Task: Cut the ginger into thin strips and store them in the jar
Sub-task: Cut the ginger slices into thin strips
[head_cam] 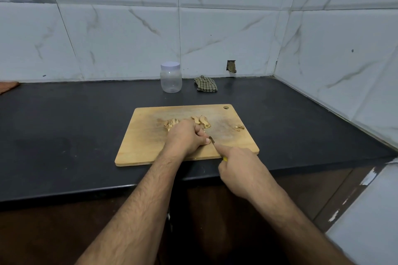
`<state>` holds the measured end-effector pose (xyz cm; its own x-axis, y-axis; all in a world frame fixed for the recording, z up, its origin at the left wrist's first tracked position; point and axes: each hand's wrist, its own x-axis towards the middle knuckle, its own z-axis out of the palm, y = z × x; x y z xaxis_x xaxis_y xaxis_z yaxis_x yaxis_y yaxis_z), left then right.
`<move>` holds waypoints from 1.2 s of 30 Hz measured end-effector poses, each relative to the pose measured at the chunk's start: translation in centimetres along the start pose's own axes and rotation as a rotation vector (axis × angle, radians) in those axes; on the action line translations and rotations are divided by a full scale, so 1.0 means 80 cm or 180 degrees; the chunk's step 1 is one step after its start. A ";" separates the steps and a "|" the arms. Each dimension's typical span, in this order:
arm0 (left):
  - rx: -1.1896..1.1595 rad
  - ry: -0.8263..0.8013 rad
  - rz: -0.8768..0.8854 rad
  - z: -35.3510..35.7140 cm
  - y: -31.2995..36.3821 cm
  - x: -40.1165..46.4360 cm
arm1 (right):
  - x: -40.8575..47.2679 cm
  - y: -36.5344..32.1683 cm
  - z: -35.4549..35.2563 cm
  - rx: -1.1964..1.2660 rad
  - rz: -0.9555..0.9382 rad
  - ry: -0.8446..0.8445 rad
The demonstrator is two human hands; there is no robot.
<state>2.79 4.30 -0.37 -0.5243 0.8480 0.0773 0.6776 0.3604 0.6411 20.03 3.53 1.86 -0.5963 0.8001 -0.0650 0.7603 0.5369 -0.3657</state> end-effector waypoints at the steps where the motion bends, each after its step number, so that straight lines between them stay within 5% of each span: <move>1: 0.0030 0.0011 0.0020 0.000 0.000 -0.001 | -0.004 0.002 0.003 -0.0022 0.0022 -0.0024; 36: -0.0086 -0.0124 -0.0213 -0.005 0.010 -0.002 | 0.000 -0.003 0.002 -0.0160 0.0069 -0.0049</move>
<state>3.20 4.32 0.43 -0.5469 0.8372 0.0042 0.6273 0.4065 0.6643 19.80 3.34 1.78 -0.5830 0.8078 -0.0869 0.7849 0.5325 -0.3168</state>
